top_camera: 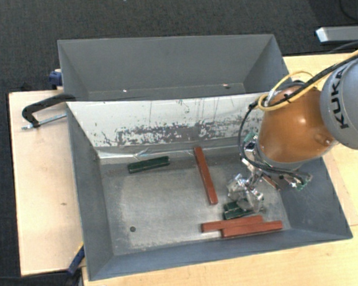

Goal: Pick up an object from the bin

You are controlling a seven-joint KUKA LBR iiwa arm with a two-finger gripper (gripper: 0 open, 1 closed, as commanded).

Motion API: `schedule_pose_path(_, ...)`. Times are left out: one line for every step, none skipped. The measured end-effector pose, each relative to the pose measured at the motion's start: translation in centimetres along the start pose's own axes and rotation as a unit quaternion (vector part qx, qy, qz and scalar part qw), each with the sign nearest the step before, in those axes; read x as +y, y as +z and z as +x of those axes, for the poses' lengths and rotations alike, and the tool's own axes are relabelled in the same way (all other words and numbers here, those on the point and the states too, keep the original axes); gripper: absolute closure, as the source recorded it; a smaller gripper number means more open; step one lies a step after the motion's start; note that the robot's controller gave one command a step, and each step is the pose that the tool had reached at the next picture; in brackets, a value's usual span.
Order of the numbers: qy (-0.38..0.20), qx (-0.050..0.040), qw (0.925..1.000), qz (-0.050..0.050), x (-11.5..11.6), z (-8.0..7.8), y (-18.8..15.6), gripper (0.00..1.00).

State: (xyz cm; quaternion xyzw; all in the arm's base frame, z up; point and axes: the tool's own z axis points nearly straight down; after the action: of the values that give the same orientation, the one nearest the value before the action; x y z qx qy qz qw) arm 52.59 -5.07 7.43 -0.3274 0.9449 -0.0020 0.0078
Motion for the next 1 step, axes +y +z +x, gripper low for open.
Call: schedule_pose_path(0.0,0.0002,1.0,0.0,0.0,0.02,0.01,1.0)
